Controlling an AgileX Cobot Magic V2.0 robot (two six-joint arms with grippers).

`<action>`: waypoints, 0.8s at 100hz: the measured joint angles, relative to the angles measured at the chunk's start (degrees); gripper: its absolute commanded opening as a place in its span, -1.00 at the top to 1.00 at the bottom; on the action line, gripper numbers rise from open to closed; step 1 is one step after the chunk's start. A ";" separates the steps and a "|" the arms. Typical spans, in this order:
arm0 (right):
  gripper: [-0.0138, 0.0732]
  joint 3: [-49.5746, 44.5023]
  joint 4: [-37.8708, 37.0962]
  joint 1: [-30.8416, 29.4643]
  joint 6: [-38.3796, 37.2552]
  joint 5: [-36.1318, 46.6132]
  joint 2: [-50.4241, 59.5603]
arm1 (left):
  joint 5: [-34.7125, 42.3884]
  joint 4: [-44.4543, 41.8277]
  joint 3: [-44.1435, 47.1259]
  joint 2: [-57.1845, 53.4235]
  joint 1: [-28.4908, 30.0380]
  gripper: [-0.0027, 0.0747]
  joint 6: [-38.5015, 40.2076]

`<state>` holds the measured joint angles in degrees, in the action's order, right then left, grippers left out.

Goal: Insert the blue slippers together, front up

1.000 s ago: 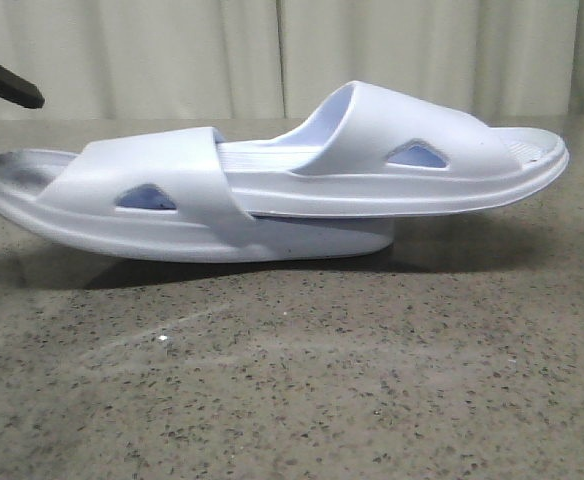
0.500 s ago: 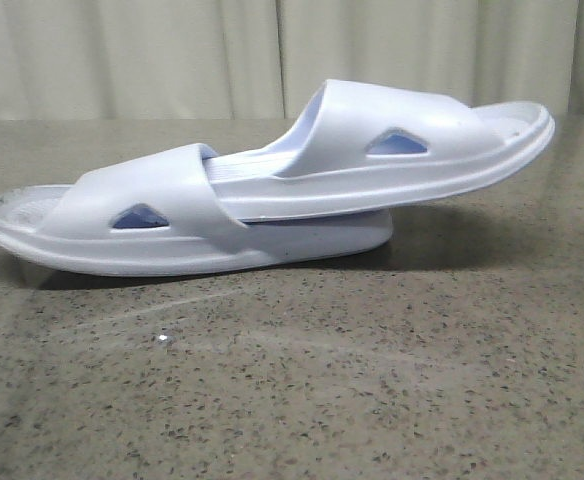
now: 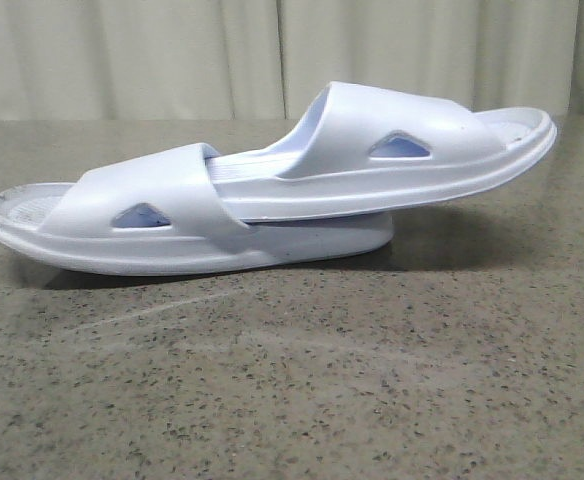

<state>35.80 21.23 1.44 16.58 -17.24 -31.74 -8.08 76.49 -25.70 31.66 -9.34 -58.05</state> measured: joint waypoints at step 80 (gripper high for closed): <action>0.27 -16.51 -4.42 0.00 0.11 -3.24 20.45 | 3.54 -7.71 15.92 -23.87 0.00 -0.14 -0.53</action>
<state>19.29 16.81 1.44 16.69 -20.48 -11.28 -4.53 68.78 -9.78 7.78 -9.34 -58.59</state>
